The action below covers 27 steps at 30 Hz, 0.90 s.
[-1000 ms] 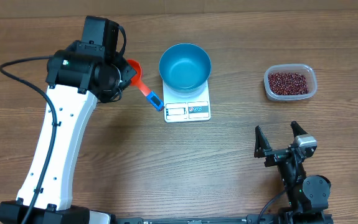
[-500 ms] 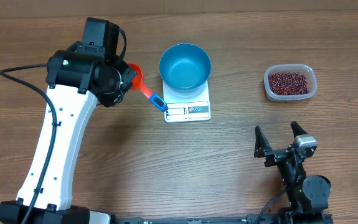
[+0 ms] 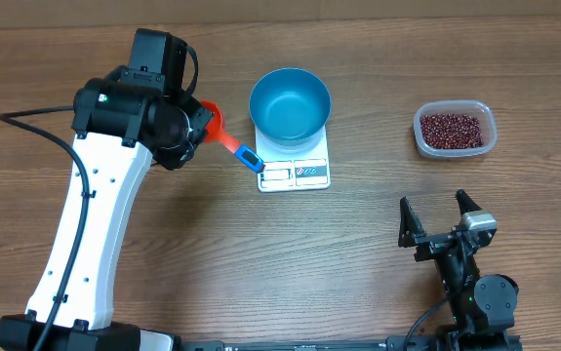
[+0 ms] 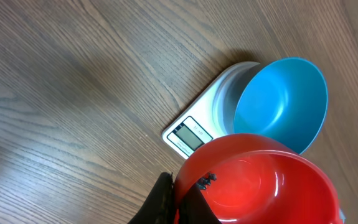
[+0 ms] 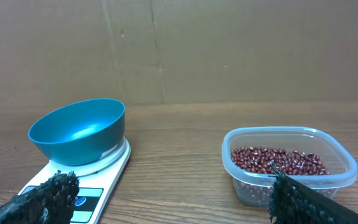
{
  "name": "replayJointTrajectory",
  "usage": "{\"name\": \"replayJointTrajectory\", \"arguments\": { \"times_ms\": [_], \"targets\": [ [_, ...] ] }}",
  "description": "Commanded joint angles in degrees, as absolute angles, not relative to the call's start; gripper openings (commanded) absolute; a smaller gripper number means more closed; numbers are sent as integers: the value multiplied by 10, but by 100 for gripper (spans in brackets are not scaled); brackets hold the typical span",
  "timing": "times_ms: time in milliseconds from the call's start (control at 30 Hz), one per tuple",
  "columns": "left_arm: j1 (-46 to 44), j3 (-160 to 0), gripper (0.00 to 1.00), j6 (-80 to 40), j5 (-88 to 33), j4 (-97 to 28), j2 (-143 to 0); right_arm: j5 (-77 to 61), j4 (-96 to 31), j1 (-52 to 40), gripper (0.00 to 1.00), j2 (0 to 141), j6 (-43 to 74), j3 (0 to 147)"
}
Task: Scoop item into bowl and weigh 150g on scale
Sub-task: 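Lift the red scoop with the left gripper toward the scale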
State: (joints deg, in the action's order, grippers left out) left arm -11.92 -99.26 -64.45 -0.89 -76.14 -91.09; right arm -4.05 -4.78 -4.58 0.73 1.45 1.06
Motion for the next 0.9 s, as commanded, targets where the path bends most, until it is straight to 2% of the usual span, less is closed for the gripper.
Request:
{"name": "replayJointTrajectory", "arguments": {
  "times_ms": [0,867],
  "targets": [
    [-121,-1005,4,-668,-11,-763,-907,-36,-46,-49,100,2,16,4],
    [-121,-996,4,-685,-11,-765,-907,-36,-46,-49,100,2,16,4]
  ]
}}
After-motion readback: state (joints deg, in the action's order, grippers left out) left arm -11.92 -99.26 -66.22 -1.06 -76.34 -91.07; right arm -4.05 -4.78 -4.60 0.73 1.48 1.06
